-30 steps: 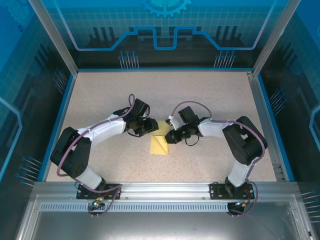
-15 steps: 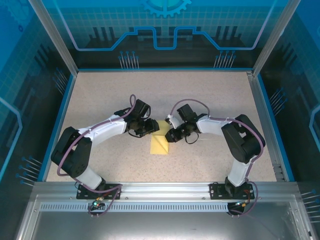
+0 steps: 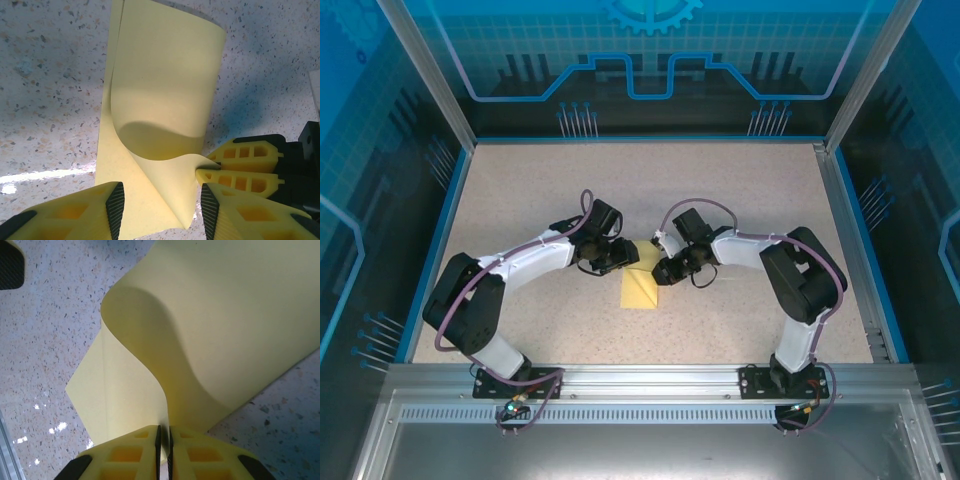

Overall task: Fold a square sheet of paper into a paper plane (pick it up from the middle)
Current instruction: Fold the triangle a second time at the center of the table.

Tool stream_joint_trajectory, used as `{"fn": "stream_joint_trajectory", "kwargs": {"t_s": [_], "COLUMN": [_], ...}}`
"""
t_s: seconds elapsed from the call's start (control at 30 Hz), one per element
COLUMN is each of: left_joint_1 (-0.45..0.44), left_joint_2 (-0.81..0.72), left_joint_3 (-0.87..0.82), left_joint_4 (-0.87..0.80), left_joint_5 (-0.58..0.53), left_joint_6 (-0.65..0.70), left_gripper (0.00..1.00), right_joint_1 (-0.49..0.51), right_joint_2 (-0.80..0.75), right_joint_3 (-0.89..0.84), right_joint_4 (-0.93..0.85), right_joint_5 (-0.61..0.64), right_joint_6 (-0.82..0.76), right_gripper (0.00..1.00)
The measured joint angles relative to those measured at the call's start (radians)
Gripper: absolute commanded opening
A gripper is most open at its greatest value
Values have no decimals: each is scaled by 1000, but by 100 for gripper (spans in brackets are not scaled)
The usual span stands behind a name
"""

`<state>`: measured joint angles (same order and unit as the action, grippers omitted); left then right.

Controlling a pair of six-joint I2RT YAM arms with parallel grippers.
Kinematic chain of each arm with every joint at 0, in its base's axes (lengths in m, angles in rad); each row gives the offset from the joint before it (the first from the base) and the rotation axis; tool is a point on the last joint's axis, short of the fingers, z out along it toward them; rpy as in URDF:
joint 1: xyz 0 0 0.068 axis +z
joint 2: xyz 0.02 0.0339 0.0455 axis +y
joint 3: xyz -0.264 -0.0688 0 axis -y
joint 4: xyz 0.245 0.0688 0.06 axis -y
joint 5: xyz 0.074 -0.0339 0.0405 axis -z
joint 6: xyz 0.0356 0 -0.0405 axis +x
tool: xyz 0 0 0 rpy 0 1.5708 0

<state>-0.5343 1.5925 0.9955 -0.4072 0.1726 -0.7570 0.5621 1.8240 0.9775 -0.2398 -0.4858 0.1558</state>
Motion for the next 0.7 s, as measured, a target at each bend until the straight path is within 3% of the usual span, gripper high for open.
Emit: {"fn": "stream_joint_trajectory", "kwargs": {"t_s": [0.4, 0.53, 0.7], "left_joint_1": [-1, -4, -6], "left_joint_2": [11, 11, 11], "left_joint_3": [0, 0, 0], "left_joint_4": [0, 0, 0], "left_joint_5": [0, 0, 6], "left_joint_6": [0, 0, -3], "left_gripper": [47, 43, 30], "right_joint_1": [0, 0, 0], "right_joint_2": [15, 23, 32], "right_joint_3": [14, 19, 19], "right_joint_4": [-8, -15, -15], "right_joint_5": [0, 5, 11], "right_joint_6": [-5, -8, -8], "right_gripper": [14, 15, 15]}}
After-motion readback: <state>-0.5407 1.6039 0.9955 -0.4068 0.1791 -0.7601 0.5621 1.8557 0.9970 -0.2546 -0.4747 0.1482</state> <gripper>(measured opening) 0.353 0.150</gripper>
